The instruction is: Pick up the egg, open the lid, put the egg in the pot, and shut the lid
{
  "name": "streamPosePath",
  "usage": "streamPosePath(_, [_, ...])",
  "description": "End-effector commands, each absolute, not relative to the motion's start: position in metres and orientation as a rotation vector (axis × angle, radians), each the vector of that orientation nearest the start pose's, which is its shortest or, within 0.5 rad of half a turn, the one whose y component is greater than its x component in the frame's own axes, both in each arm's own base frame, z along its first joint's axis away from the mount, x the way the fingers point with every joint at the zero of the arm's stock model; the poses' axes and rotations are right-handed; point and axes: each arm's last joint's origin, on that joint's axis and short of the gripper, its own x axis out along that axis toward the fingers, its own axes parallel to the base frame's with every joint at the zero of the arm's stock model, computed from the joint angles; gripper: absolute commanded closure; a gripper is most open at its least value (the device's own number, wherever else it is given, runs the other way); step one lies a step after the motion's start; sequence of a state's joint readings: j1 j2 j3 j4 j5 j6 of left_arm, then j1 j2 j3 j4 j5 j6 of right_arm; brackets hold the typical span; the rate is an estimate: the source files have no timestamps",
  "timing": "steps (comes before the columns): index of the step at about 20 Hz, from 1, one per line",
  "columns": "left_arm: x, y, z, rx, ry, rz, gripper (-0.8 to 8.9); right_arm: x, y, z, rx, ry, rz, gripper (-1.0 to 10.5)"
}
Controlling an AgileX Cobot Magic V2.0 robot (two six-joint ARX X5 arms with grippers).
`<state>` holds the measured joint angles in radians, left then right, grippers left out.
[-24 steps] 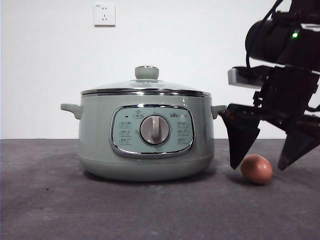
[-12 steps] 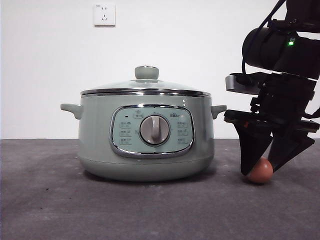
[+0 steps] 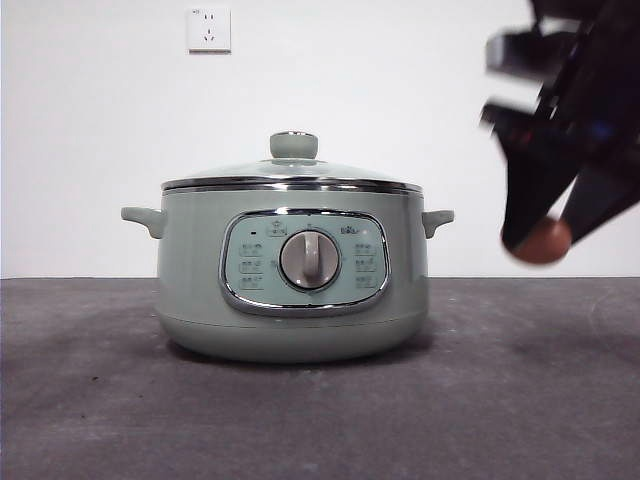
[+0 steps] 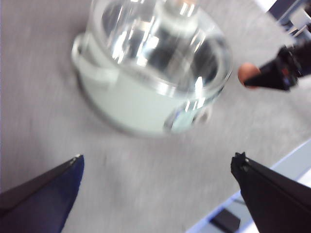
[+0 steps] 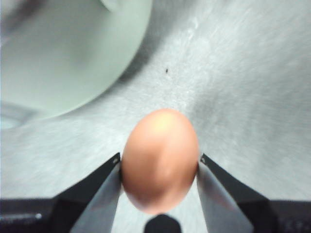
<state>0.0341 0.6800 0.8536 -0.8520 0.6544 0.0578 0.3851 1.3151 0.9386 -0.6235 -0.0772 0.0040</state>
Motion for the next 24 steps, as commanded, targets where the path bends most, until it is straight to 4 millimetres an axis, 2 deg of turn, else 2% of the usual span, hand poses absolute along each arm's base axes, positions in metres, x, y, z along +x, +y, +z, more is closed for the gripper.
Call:
streamPosePath(1, [0.134,-0.02,0.324,-0.177,0.601,-0.64,1.26,0.219,0.092,0.267,-0.132,0.905,0.427,9.6])
streamPosePath(4, [0.167,-0.041,0.336,-0.111,0.591,-0.664,1.26,0.196,0.082,0.291,-0.119,0.822,0.434,9.6])
streamPosePath(7, [0.201,-0.071,0.347,-0.032,0.565,-0.666,1.26,0.178,0.075,0.305,-0.109,0.767,0.438,9.6])
streamPosePath(11, [0.249,-0.114,0.356,0.029,0.548,-0.679,1.26,0.162,0.068,0.314,-0.103,0.73,0.441,9.6])
streamPosePath(15, [0.288,-0.152,0.351,0.063,0.592,-0.701,1.27,0.155,0.066,0.316,-0.103,0.729,0.441,9.6])
streamPosePath(19, [0.309,-0.175,0.332,0.098,0.625,-0.683,1.27,0.154,0.065,0.316,-0.104,0.737,0.441,9.6])
streamPosePath(24, [0.318,-0.187,0.312,0.155,0.66,-0.639,1.27,0.154,0.065,0.316,-0.104,0.736,0.441,9.6])
